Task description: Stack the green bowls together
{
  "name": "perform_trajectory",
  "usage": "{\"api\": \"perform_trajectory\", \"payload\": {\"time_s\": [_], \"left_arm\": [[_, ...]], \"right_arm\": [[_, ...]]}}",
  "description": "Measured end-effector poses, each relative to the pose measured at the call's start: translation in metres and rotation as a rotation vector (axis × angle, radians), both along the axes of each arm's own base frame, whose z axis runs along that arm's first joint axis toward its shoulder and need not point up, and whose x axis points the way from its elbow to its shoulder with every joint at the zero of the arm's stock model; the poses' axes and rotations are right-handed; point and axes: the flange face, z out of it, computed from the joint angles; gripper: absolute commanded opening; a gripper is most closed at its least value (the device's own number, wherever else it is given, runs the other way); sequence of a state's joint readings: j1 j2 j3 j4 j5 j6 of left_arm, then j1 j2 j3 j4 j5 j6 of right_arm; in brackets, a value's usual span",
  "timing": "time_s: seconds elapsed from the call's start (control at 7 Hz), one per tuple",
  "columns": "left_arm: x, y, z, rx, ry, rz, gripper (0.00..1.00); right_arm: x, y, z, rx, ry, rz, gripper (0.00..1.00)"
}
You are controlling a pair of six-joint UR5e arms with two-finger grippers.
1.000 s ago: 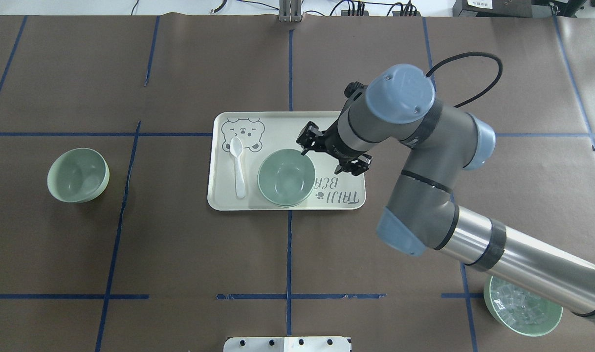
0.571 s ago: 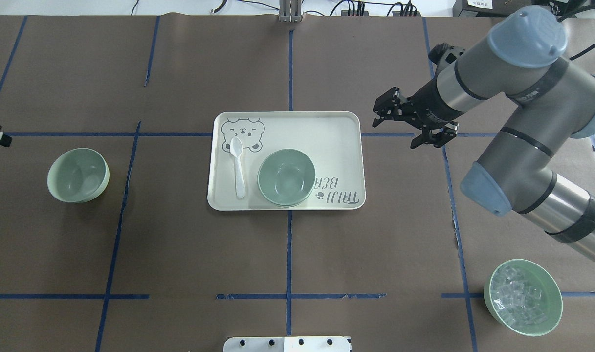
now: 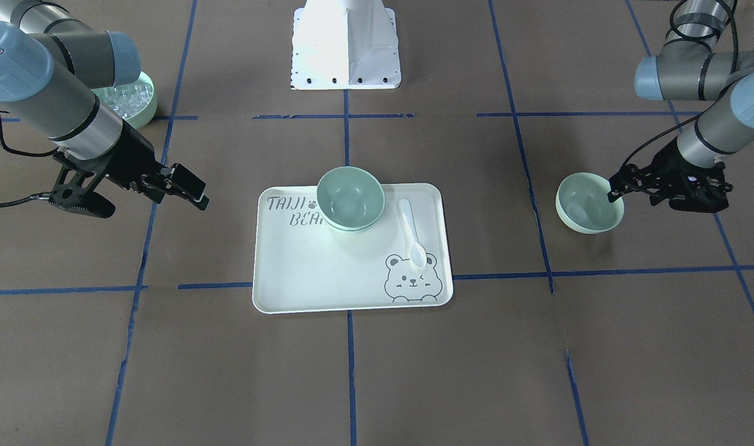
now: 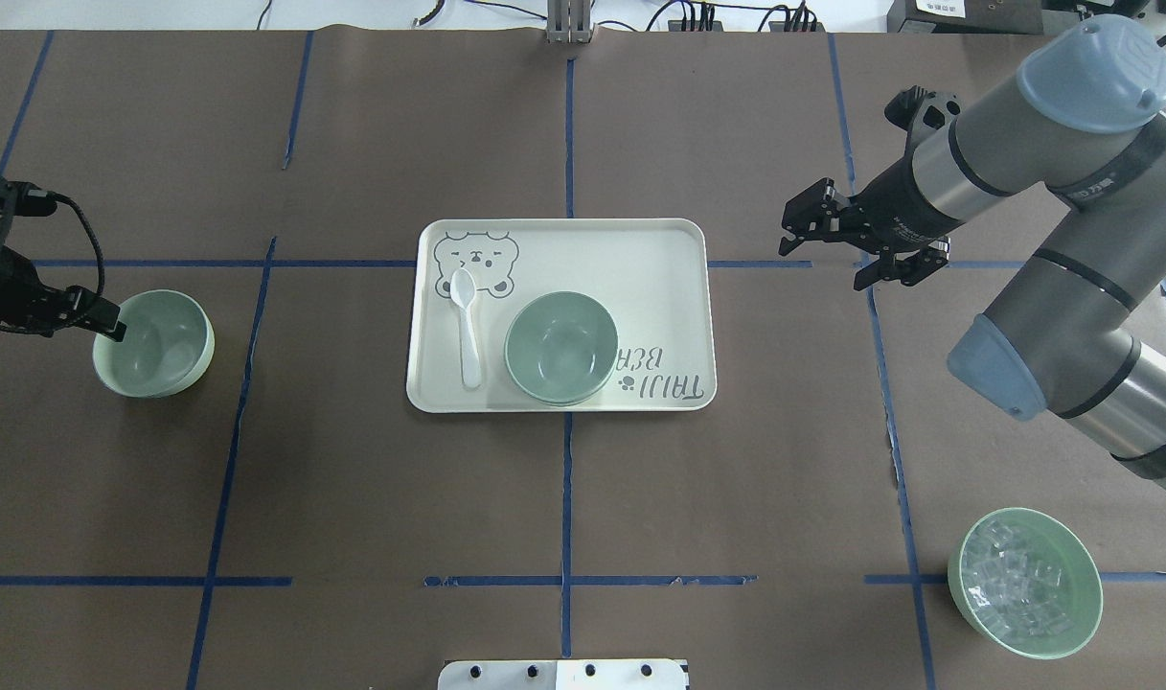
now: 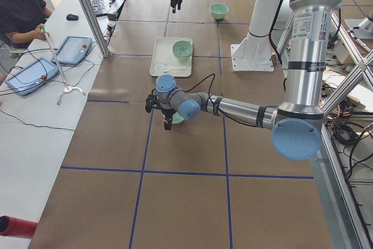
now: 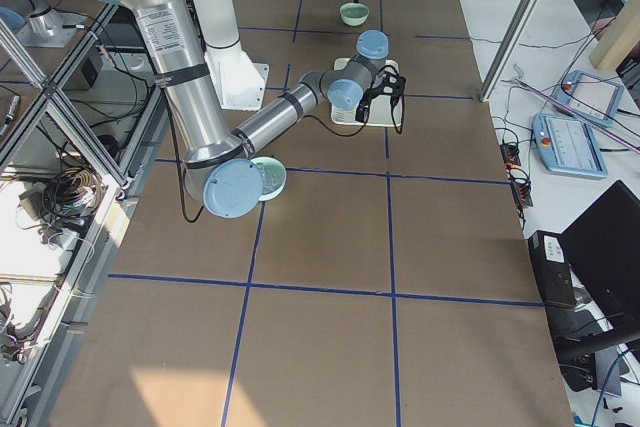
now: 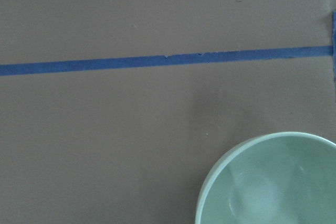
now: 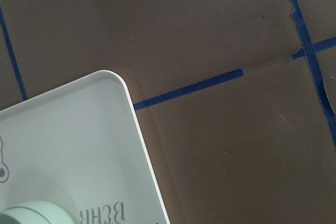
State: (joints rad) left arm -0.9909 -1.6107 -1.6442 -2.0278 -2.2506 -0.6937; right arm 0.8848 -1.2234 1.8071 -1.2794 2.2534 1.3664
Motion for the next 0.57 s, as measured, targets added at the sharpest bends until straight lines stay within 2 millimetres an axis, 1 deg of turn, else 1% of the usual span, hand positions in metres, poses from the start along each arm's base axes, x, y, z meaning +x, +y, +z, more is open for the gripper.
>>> {"api": "perform_trajectory", "payload": {"time_s": [0.14,0.29,0.43,0.57], "left_arm": [[0.009,0.001,0.007,-0.002,-0.003,0.013,0.0],[0.013,0.001,0.012,-0.003,-0.004,0.018,0.0],[0.016,-0.001,0.011,-0.001,-0.001,0.018,0.0],[0.019,-0.005,0.003,0.0,0.008,0.012,0.0]], "right_arm": [[0.0,0.0,0.0,0.001,0.001,0.001,1.0],[0.0,0.0,0.0,0.002,0.002,0.002,1.0],[-0.001,-0.001,0.002,0.0,0.004,0.001,1.0],[-0.003,-0.001,0.004,-0.004,0.007,0.0,1.0]]}}
